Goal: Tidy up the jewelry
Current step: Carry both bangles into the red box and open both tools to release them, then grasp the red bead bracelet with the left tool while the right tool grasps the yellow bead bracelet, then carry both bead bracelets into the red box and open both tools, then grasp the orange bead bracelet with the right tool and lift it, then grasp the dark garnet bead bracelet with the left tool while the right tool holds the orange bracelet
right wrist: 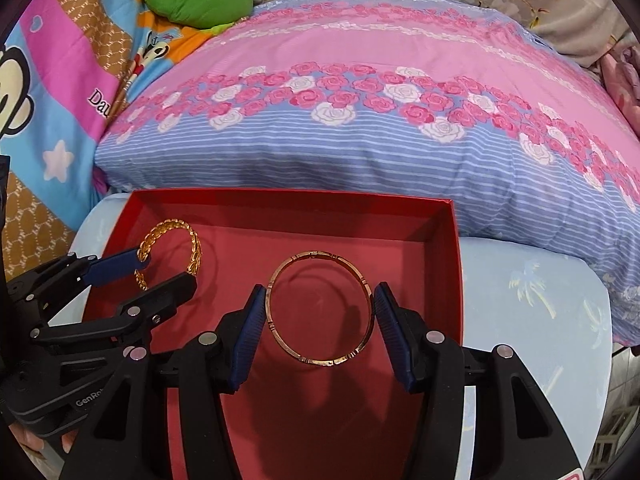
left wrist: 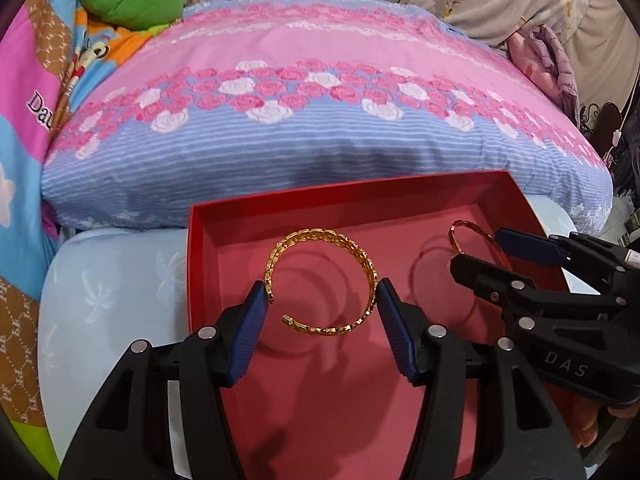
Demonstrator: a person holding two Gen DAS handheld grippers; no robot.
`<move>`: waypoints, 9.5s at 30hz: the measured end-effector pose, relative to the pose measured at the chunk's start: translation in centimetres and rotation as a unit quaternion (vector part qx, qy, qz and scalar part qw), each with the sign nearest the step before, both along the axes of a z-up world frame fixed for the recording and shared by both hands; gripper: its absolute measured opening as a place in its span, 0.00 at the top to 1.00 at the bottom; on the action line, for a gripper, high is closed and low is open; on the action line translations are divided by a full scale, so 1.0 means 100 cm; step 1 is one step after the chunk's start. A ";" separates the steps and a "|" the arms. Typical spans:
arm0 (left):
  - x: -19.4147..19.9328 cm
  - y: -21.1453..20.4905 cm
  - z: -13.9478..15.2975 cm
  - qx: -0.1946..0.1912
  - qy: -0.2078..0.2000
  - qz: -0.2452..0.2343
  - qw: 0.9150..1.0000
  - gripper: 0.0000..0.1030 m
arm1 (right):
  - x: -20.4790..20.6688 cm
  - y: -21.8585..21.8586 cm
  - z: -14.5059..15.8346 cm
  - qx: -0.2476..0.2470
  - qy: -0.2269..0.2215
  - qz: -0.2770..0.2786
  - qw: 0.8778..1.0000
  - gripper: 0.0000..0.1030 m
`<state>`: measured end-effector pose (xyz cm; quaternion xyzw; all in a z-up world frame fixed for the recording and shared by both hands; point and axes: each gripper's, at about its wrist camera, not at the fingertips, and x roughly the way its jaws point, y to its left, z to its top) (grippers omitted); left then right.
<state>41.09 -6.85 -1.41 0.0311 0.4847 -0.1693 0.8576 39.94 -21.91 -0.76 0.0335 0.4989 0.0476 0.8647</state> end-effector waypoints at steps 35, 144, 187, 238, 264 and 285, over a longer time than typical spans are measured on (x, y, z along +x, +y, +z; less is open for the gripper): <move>-0.088 0.034 0.063 0.006 -0.086 0.018 0.996 0.45 | -0.111 -0.005 0.057 -0.018 -0.083 -0.024 0.996 0.44; -0.139 0.028 0.087 -0.105 -0.057 -0.003 0.993 0.93 | -0.145 0.020 0.091 0.053 -0.113 -0.017 0.992 0.91; -0.116 0.032 0.033 0.029 -0.073 0.046 0.996 0.75 | -0.134 -0.010 0.043 -0.008 -0.094 -0.058 0.994 0.79; -0.328 0.040 -0.001 -0.019 0.015 0.005 1.000 0.75 | -0.331 0.003 0.001 0.042 -0.038 -0.073 0.996 0.93; -0.353 -0.049 -0.011 -0.045 0.037 -0.131 0.990 0.97 | -0.362 -0.061 0.000 0.073 -0.038 -0.144 0.986 0.93; -0.302 -0.010 0.069 -0.081 -0.039 -0.091 0.992 0.97 | -0.311 -0.038 0.080 0.088 -0.117 -0.094 0.985 0.93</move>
